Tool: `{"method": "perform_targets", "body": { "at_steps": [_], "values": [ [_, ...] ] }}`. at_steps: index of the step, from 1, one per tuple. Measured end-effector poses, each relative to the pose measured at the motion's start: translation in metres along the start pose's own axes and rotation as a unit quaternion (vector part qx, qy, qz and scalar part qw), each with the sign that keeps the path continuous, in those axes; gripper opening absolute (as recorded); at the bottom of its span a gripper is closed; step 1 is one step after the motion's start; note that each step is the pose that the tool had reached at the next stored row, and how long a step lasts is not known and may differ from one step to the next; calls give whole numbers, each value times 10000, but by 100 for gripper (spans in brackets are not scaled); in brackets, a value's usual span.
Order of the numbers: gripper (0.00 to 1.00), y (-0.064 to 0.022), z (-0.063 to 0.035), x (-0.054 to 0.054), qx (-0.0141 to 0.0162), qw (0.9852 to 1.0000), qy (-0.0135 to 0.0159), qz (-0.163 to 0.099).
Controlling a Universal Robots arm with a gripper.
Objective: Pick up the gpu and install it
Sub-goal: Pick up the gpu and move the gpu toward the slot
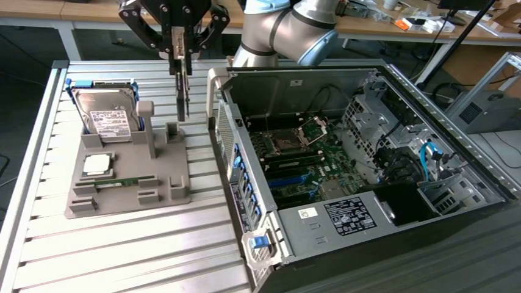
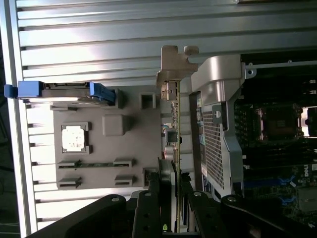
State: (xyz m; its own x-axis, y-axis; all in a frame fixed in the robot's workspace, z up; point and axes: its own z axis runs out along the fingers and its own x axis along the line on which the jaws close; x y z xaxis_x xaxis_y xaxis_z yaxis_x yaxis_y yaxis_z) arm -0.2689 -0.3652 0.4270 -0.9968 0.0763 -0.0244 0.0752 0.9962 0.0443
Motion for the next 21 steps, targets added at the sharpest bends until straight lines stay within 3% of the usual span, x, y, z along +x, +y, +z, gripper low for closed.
{"method": "perform_targets", "body": {
  "at_steps": [21],
  "values": [
    [27, 3, 1, -44, 0, 10000, 0, 0]
  ]
}}
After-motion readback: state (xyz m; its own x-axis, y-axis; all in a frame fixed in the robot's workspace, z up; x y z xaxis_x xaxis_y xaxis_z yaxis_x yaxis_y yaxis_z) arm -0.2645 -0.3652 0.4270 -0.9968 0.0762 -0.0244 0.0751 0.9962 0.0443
